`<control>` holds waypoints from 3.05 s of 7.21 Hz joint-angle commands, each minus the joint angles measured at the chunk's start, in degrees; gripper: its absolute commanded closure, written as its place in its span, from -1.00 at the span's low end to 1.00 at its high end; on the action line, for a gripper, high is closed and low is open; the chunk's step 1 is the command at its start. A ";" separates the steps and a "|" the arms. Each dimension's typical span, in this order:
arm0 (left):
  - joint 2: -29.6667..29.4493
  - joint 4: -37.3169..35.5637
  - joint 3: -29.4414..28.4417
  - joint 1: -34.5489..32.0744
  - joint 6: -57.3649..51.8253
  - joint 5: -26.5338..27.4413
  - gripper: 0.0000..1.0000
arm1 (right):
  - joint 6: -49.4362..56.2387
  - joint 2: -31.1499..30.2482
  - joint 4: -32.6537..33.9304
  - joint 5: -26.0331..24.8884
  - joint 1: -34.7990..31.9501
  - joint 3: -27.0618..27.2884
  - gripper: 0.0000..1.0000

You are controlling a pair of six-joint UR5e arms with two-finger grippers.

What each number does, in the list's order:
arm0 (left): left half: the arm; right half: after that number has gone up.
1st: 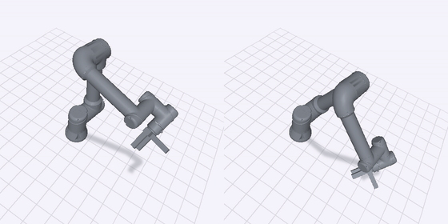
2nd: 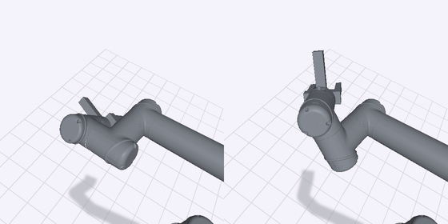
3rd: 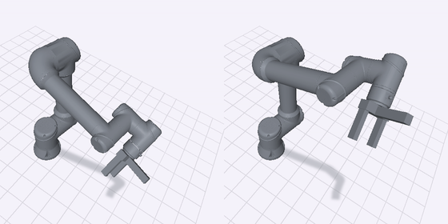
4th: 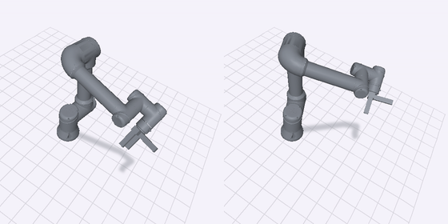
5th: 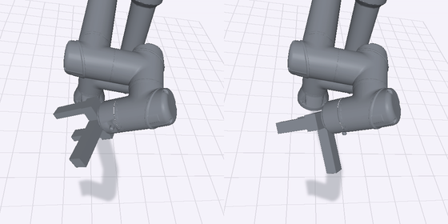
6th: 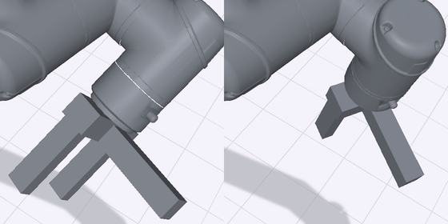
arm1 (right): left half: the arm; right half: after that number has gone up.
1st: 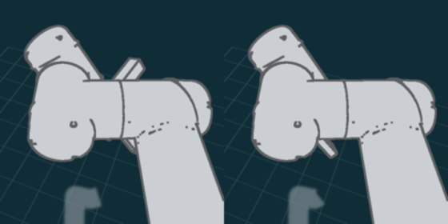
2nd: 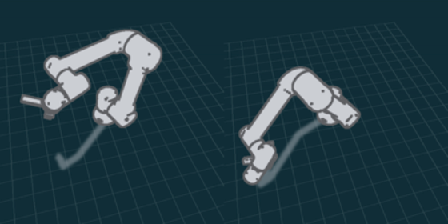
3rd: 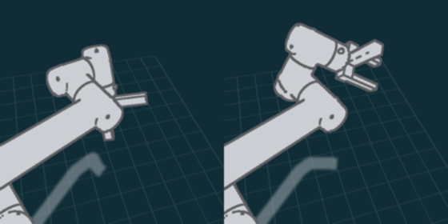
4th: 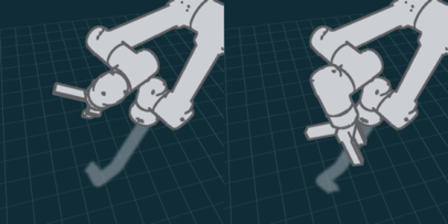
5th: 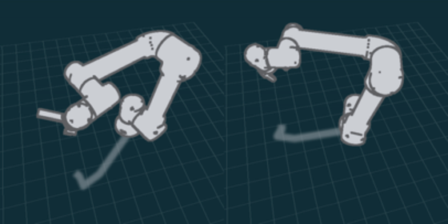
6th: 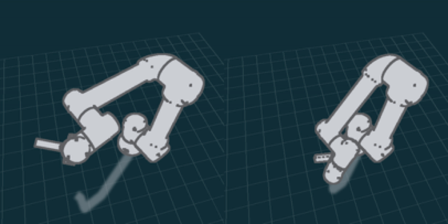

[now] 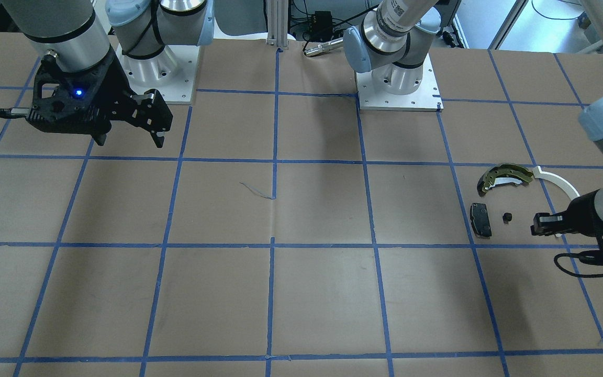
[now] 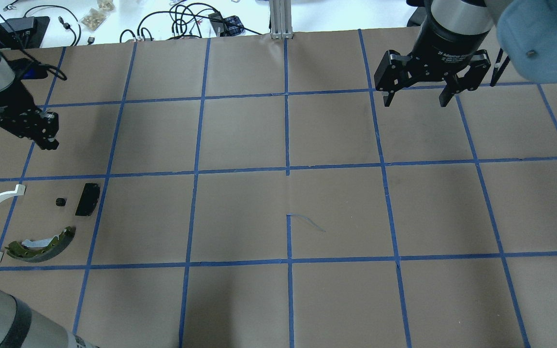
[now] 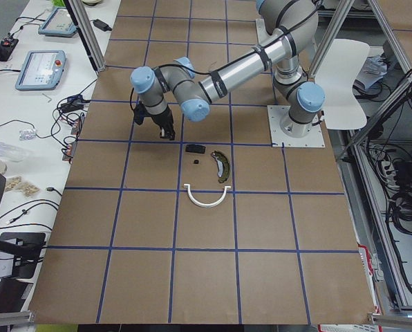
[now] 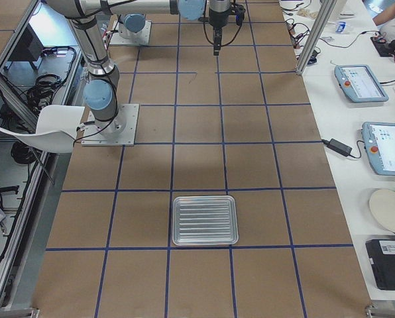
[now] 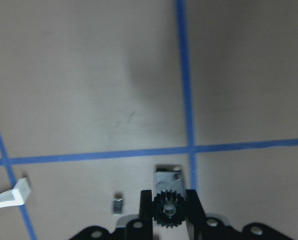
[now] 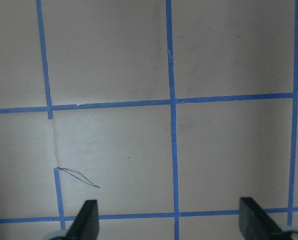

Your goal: Place bearing gear from tray to pile

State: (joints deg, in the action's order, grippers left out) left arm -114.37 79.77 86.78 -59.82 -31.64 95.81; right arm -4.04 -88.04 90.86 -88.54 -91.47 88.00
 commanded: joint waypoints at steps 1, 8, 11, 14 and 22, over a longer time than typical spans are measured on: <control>-0.51 -0.84 2.50 4.62 -4.57 -0.01 1.00 | 0.09 -0.12 -0.07 -0.05 0.06 0.16 -1.00; -0.68 -13.94 13.59 5.50 -7.29 0.34 1.00 | 0.17 -0.21 -0.07 -0.40 -0.99 0.24 -1.00; -0.15 -14.20 15.69 6.73 -8.44 0.08 1.00 | -0.09 -0.38 -0.07 -0.67 -0.99 0.16 -1.00; -0.42 -14.20 15.78 6.65 -8.52 0.08 1.00 | 0.09 -0.29 0.02 -0.75 -0.99 0.16 -1.00; 0.11 -13.24 15.26 6.65 -8.44 0.52 -0.32 | -0.17 0.06 0.02 -0.84 -0.99 0.24 -1.00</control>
State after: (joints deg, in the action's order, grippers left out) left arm -114.47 66.26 102.48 -53.10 -40.08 96.26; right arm -4.22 -87.98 90.88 -89.38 -92.46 88.24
